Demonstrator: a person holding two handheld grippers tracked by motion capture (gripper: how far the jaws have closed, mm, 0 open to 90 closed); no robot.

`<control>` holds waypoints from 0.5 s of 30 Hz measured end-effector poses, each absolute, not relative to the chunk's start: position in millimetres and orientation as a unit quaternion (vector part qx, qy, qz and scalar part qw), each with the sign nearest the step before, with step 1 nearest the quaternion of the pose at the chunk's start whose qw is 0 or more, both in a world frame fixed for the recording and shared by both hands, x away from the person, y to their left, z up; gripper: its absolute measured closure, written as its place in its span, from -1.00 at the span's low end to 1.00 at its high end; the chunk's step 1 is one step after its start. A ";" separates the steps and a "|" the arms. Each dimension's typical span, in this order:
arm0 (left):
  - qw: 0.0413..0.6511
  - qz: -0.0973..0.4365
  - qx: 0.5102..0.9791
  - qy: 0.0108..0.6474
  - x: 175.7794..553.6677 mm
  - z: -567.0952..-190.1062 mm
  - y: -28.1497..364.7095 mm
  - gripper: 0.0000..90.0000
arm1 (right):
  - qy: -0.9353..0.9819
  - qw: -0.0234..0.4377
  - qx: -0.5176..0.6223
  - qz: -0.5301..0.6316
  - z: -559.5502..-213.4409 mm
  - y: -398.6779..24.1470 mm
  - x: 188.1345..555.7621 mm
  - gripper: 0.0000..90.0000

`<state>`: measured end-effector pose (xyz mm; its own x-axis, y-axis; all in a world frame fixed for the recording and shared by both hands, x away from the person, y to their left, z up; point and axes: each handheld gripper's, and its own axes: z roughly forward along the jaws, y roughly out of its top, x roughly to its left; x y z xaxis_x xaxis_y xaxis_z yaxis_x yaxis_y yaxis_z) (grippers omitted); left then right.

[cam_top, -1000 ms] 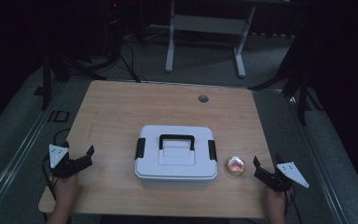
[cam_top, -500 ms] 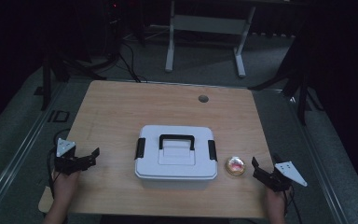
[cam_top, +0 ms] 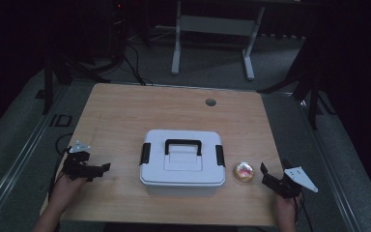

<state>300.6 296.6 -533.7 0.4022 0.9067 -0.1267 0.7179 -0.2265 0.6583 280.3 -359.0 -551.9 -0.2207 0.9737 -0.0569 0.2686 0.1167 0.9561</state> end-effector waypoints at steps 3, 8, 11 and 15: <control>0.325 0.128 0.785 0.511 301.6 -533.7 297.2 -0.95 | 0.639 0.391 0.486 0.451 -552.0 -358.7 280.5 -0.70; 0.304 0.127 0.821 0.467 302.0 -530.9 299.5 -0.93 | 0.642 0.388 0.485 0.449 -552.3 -358.4 280.7 -0.70; 0.292 0.115 0.842 0.438 302.4 -530.2 300.5 -0.94 | 0.643 0.387 0.485 0.449 -552.4 -358.3 281.0 -0.70; 0.268 0.091 0.869 0.405 304.6 -528.4 303.9 -0.94 | 0.644 0.387 0.485 0.448 -552.5 -358.0 281.1 -0.70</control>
